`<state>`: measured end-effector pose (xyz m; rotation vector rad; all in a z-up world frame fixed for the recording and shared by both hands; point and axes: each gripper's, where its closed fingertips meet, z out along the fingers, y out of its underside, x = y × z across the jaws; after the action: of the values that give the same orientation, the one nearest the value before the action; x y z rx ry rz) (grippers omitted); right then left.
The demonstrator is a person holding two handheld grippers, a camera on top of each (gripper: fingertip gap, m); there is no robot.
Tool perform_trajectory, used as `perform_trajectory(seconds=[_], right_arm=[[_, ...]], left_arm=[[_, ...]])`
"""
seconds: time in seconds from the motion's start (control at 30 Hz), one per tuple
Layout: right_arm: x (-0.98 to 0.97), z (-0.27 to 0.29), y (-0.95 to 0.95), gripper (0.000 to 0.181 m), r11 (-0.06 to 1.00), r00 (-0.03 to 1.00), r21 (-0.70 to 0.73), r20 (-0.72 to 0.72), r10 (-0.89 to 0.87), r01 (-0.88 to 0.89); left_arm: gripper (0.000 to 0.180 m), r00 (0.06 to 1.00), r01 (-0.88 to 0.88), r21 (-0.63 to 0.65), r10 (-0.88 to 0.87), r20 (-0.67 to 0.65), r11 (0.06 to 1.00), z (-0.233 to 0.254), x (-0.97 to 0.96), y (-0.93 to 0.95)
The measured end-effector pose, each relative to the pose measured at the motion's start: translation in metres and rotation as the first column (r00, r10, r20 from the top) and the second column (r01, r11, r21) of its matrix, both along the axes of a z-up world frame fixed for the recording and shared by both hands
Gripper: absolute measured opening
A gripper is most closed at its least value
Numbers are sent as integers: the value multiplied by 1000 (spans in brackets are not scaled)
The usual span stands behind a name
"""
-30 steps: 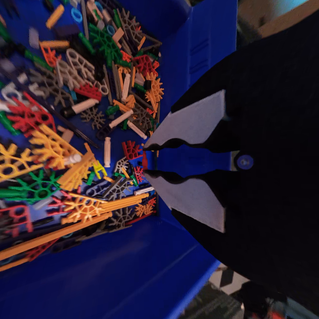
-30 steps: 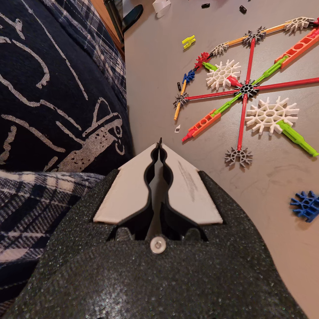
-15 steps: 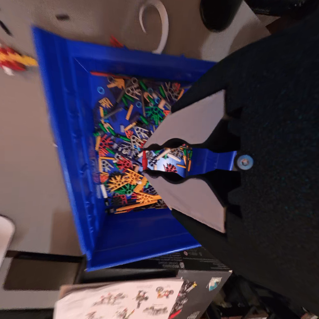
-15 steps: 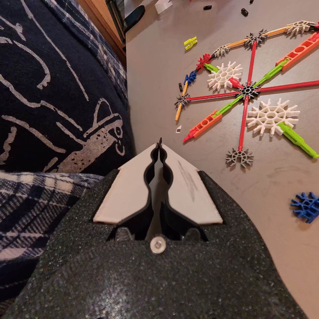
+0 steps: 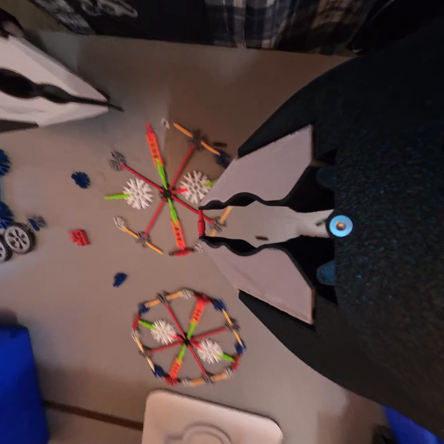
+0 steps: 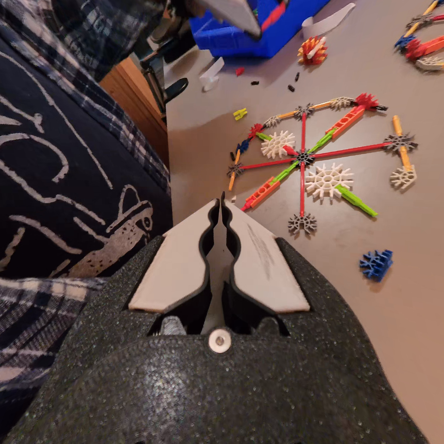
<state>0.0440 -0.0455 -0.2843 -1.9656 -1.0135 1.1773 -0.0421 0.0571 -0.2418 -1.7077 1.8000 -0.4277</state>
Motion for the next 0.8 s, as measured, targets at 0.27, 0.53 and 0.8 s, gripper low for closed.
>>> perform_trajectory(seconds=[0.27, 0.53, 0.8], right_arm=[[11, 1, 0, 0, 997, 998, 56, 23, -57, 56], [19, -2, 6, 0, 993, 994, 101, 81, -76, 67], [32, -5, 28, 0, 976, 972, 184, 179, -152, 118]], left_arm=[[20, 999, -38, -101, 39, 6, 994, -44, 37, -21], [19, 987, -144, -179, 155, 48, 973, -54, 64, -27], [19, 961, -268, -218, 278, 16, 939, -68, 71, -23]])
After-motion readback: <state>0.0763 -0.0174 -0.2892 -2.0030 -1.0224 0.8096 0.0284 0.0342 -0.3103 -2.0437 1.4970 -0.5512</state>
